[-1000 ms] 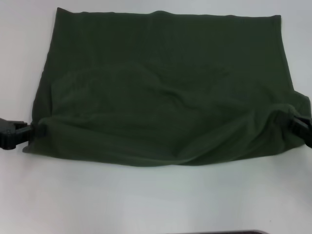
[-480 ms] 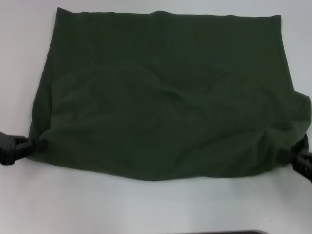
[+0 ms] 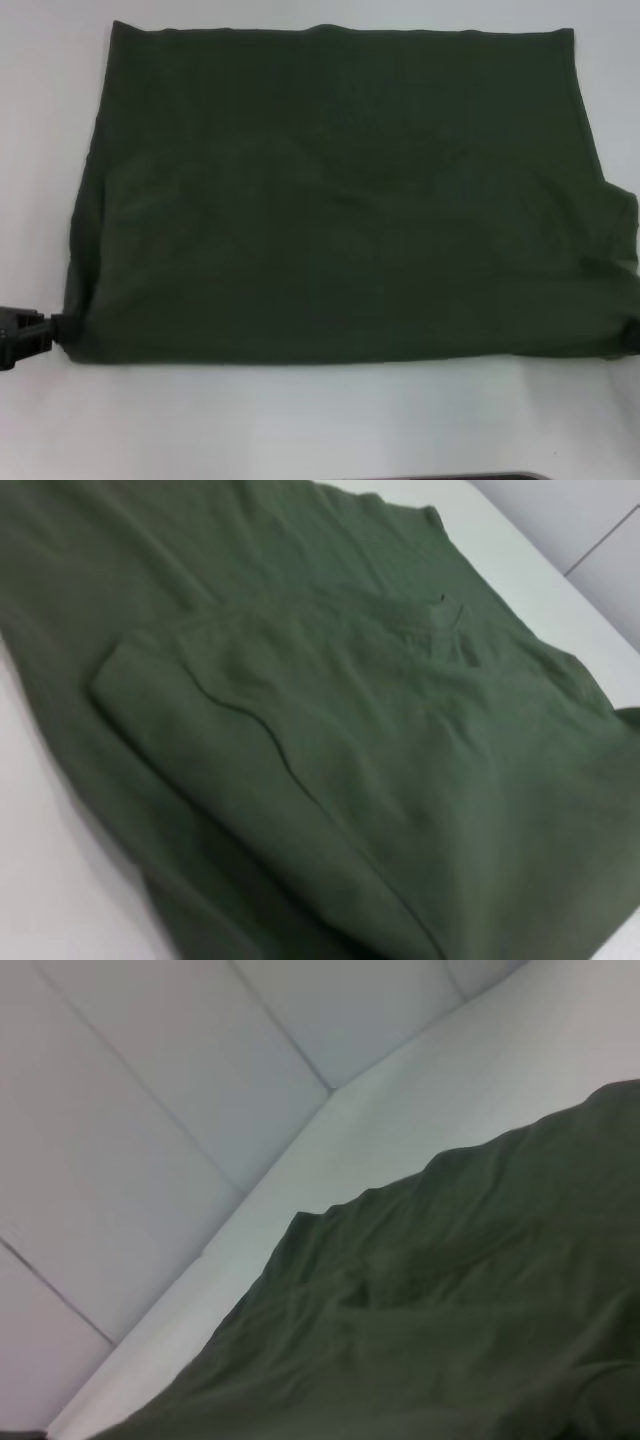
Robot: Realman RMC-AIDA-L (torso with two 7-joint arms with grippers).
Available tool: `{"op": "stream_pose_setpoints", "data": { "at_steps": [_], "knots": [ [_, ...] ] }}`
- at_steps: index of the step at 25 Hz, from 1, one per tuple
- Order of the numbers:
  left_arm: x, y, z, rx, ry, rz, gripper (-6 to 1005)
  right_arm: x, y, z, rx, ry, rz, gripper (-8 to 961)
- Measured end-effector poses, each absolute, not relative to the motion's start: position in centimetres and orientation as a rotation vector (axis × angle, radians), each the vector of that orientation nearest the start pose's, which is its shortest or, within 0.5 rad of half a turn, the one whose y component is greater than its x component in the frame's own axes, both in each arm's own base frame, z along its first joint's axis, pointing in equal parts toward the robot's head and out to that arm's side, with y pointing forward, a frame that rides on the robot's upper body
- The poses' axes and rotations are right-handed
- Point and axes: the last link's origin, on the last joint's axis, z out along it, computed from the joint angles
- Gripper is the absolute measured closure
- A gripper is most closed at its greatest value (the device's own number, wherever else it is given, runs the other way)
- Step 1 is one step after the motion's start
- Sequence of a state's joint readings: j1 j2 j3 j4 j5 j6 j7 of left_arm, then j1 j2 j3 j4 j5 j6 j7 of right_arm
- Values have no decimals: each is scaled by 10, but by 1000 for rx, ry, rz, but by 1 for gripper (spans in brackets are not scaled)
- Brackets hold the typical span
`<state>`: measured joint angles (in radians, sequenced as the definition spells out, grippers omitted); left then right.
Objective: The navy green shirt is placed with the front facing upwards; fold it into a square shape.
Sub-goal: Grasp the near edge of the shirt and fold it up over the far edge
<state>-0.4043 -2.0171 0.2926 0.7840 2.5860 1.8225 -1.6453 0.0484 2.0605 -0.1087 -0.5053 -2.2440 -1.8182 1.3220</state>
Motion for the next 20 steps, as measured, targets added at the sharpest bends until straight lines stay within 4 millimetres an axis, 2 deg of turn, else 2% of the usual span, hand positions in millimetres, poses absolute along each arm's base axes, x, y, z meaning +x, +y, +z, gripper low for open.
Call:
{"op": "stream_pose_setpoints", "data": {
  "at_steps": [5,12,20],
  "knots": [
    [-360,239,55,-2632,-1363,-319,938,391,130,24,-2144,1334,921,944],
    [-359,240,54,-2637,-1366,-324,937,386,142,24,-2178,1312,938,944],
    [-359,245,59,-2572,-1425,-356,932,383,149,25,-2191,1308,948,943]
  ]
}}
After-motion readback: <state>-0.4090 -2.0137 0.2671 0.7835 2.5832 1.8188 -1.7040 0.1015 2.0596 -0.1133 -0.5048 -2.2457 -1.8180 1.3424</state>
